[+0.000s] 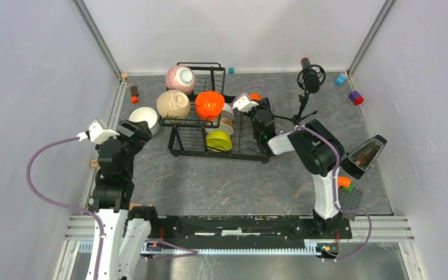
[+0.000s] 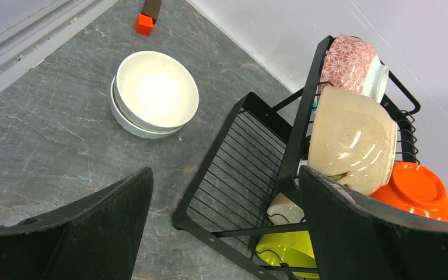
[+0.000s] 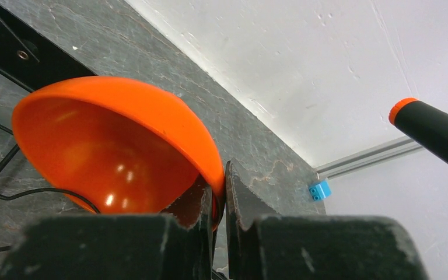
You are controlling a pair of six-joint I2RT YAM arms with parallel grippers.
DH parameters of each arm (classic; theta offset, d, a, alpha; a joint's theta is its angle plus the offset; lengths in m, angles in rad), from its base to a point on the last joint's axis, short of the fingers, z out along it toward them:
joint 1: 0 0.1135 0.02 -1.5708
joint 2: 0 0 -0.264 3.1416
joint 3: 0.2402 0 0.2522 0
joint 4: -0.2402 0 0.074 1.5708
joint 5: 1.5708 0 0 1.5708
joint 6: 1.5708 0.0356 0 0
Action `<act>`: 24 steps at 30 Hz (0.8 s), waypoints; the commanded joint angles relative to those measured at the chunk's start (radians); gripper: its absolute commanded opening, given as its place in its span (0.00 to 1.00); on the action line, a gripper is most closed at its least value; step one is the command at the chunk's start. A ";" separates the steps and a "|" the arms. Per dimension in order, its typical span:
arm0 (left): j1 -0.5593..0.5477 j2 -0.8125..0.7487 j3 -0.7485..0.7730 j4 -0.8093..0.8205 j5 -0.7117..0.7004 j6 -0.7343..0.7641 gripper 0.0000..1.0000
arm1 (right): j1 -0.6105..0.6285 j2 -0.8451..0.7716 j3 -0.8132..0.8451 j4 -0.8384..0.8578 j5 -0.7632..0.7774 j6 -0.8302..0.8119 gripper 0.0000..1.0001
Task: Unload the bowls from the dish rack
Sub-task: Pick up the bowl from the dish rack.
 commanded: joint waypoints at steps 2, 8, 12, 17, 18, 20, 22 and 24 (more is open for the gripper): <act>0.006 -0.006 -0.006 0.043 0.005 -0.007 1.00 | 0.008 -0.106 -0.001 0.361 0.037 -0.007 0.00; 0.006 0.001 -0.009 0.049 0.015 -0.014 1.00 | 0.021 -0.146 -0.045 0.402 0.024 -0.015 0.00; 0.006 0.005 -0.012 0.049 0.019 -0.016 1.00 | 0.027 -0.150 -0.048 0.410 0.034 -0.027 0.00; 0.006 0.006 -0.014 0.048 0.017 -0.019 1.00 | 0.026 -0.125 -0.012 0.431 0.065 -0.050 0.00; 0.006 0.008 -0.014 0.049 0.017 -0.020 1.00 | 0.026 -0.116 -0.003 0.446 0.066 -0.061 0.00; 0.006 0.009 -0.015 0.049 0.021 -0.022 1.00 | 0.026 -0.100 0.002 0.478 0.059 -0.074 0.00; 0.006 0.011 -0.015 0.051 0.022 -0.021 1.00 | 0.028 -0.085 0.000 0.512 0.051 -0.089 0.00; 0.006 0.014 -0.015 0.051 0.023 -0.021 1.00 | 0.031 -0.076 -0.010 0.536 0.044 -0.102 0.00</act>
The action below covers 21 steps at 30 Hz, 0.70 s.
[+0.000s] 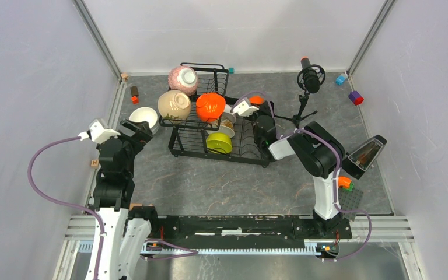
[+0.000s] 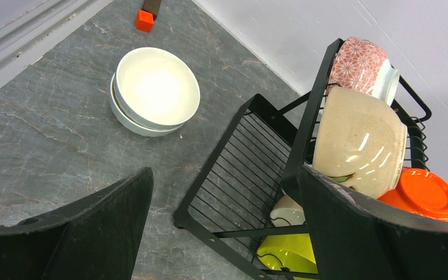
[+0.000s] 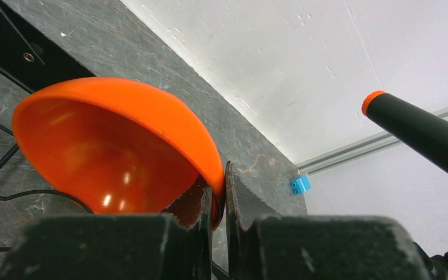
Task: Unload the bowls from the dish rack
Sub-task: Pick up the bowl from the dish rack.
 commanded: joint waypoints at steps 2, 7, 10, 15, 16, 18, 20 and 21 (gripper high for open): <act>0.006 0.009 -0.003 0.044 0.022 -0.022 1.00 | 0.009 -0.047 0.060 0.456 0.000 -0.038 0.00; 0.006 0.013 -0.007 0.049 0.030 -0.027 1.00 | 0.012 -0.049 0.033 0.500 -0.005 -0.060 0.00; 0.006 0.012 -0.007 0.049 0.029 -0.027 1.00 | 0.012 -0.057 0.026 0.514 -0.012 -0.070 0.00; 0.006 0.011 -0.008 0.049 0.030 -0.029 1.00 | 0.012 -0.087 0.038 0.502 -0.016 -0.059 0.00; 0.006 0.012 -0.008 0.049 0.029 -0.030 1.00 | 0.011 -0.091 0.044 0.487 -0.019 -0.058 0.00; 0.006 0.010 -0.009 0.048 0.030 -0.029 1.00 | 0.010 -0.096 0.053 0.468 -0.013 -0.046 0.00; 0.006 0.009 -0.009 0.046 0.027 -0.029 1.00 | 0.010 -0.105 0.065 0.438 0.013 -0.026 0.00; 0.006 0.008 -0.009 0.046 0.026 -0.029 1.00 | 0.010 -0.109 0.072 0.419 0.027 -0.015 0.00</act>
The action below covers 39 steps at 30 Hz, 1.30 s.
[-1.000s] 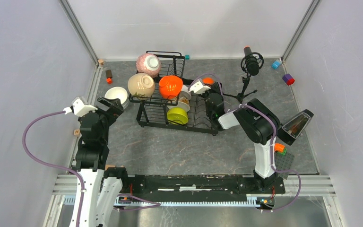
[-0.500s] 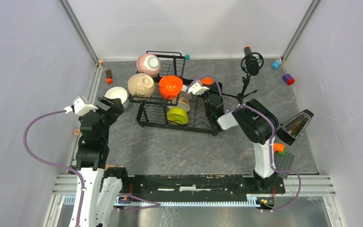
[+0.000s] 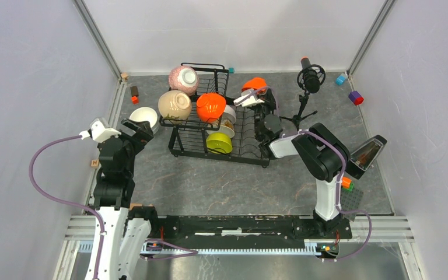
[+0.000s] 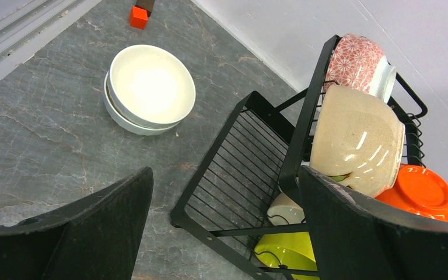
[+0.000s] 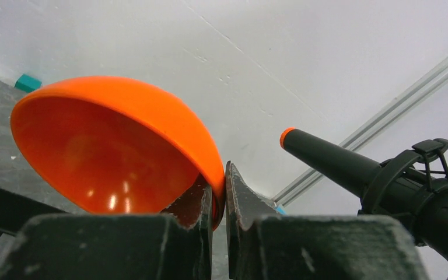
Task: Unload the bowls from the dish rack
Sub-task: Pick up the bowl from the dish rack, then place the bowl at the center of the board.
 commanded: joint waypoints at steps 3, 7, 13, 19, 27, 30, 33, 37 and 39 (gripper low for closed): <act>0.006 -0.004 -0.008 0.038 0.009 -0.031 1.00 | 0.002 -0.084 0.073 0.067 0.062 0.087 0.00; 0.006 -0.008 -0.008 0.039 0.008 -0.030 1.00 | 0.003 -0.132 0.112 -0.049 0.100 0.140 0.00; 0.006 -0.016 -0.007 0.039 0.005 -0.032 1.00 | 0.012 -0.246 0.205 -0.429 0.123 0.362 0.00; 0.006 -0.023 0.004 0.035 0.005 -0.029 1.00 | 0.015 -0.388 0.340 -0.945 0.157 0.707 0.00; 0.006 -0.030 0.025 0.035 0.037 -0.010 1.00 | 0.016 -0.738 0.184 -1.338 -0.060 1.073 0.00; 0.006 -0.029 0.030 0.036 0.038 -0.016 1.00 | 0.023 -0.858 0.120 -1.442 -0.134 1.101 0.00; 0.006 -0.019 0.031 0.048 0.056 -0.023 1.00 | 0.024 -0.949 0.101 -1.593 -0.194 1.147 0.00; 0.006 -0.003 0.031 0.058 0.066 -0.063 1.00 | 0.025 -1.068 0.016 -1.669 -0.316 1.208 0.00; 0.006 0.009 0.050 0.021 0.060 -0.123 1.00 | 0.024 -1.118 -0.029 -1.696 -0.384 1.230 0.00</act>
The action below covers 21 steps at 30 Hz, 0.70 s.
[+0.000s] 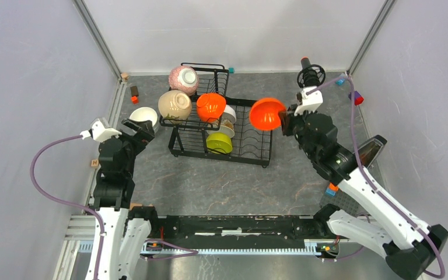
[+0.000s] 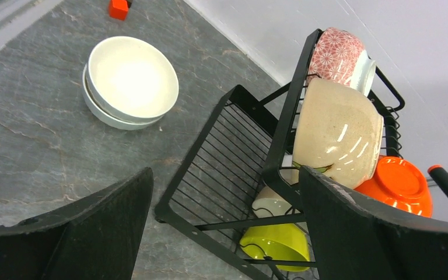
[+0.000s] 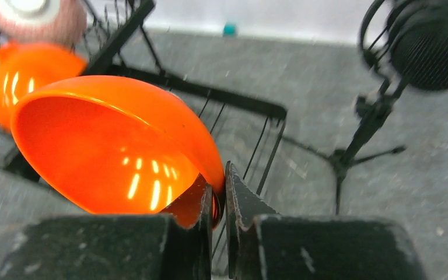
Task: Unload the bowls from the dish rack
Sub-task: Place the bowl at the center of the board.
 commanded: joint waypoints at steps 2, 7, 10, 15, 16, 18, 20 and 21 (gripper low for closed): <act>0.006 0.039 0.083 -0.036 0.050 -0.162 1.00 | 0.004 -0.117 -0.098 -0.152 -0.227 0.107 0.00; 0.006 0.060 0.216 -0.071 0.230 -0.145 1.00 | 0.005 -0.215 -0.195 -0.188 -0.370 0.122 0.00; 0.006 0.068 0.328 -0.154 0.251 -0.083 1.00 | 0.004 -0.266 -0.238 -0.219 -0.430 0.103 0.00; -0.011 0.088 0.421 -0.189 0.371 -0.013 1.00 | 0.005 -0.329 -0.322 -0.259 -0.466 0.062 0.00; -0.020 0.101 0.428 -0.193 0.400 -0.006 1.00 | 0.005 -0.339 -0.345 -0.259 -0.463 0.057 0.00; -0.055 0.138 0.449 -0.209 0.438 0.001 1.00 | 0.005 -0.350 -0.384 -0.258 -0.460 0.051 0.00; -0.145 0.175 0.478 -0.228 0.390 0.010 1.00 | 0.003 -0.353 -0.414 -0.249 -0.464 0.049 0.00; -0.218 0.194 0.491 -0.228 0.330 0.015 1.00 | 0.004 -0.352 -0.426 -0.243 -0.465 0.051 0.00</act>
